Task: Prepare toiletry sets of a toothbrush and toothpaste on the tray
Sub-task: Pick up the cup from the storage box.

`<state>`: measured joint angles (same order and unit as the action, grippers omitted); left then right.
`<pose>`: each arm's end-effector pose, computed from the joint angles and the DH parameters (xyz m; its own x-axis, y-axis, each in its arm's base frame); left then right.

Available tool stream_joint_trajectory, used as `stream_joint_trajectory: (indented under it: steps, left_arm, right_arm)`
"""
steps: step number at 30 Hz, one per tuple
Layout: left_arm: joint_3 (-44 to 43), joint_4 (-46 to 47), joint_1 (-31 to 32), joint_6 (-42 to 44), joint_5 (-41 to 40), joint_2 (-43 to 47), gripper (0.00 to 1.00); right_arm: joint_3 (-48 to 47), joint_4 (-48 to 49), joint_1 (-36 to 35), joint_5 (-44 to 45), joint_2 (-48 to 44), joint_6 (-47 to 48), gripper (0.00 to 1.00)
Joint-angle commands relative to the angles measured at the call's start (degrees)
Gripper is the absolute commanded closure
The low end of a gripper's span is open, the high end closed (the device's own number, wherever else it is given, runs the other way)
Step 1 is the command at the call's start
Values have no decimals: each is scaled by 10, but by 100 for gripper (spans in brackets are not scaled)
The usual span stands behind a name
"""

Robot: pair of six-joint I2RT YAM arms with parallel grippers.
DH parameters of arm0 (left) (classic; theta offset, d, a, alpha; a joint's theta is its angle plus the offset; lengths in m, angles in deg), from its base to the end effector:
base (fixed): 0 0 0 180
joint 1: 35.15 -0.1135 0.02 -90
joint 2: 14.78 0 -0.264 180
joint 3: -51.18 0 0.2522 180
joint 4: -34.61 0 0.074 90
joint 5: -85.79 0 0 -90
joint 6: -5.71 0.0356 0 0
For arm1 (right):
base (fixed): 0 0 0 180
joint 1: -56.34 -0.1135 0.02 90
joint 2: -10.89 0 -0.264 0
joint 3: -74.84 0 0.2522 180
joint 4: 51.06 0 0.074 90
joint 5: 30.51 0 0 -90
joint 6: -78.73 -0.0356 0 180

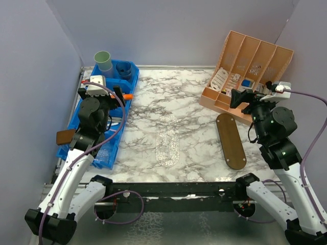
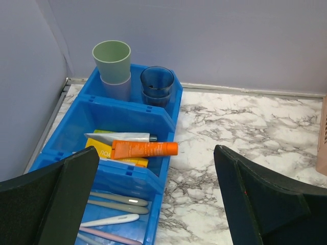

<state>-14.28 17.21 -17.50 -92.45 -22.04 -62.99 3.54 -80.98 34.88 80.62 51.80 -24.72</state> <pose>0.1870 -0.0481 0.3848 -0.0020 -0.1412 -0.9900 -0.0035 0.9900 -0.1411 0.1399 0.0412 0.4148 0.0061 0.2355 -0.9719 -0.0074 0.9719 0.2355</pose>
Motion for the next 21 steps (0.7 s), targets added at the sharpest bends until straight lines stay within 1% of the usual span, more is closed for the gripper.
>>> stream_joint_trajectory:
  steps: [1,8,11,14,17,21]
  left_arm:
    - [6,54,-2,7,8,-7,1]
    - [2,55,24,26,-44,-49,1]
    - [-13,37,31,21,-76,-89,1]
    - [-40,20,34,7,-78,-150,1]
    - [-85,-2,23,-32,-48,-219,1]
    - [-176,-32,-41,-108,56,-324,1]
  right_arm:
    - [42,54,17,-94,-29,-31,0]
    - [78,60,25,-151,-33,-60,0]
    - [92,61,27,-178,-33,-68,0]
    - [111,64,28,-204,-38,-79,0]
    - [131,65,28,-227,-42,-84,1]
    - [145,48,28,-227,-39,-87,1]
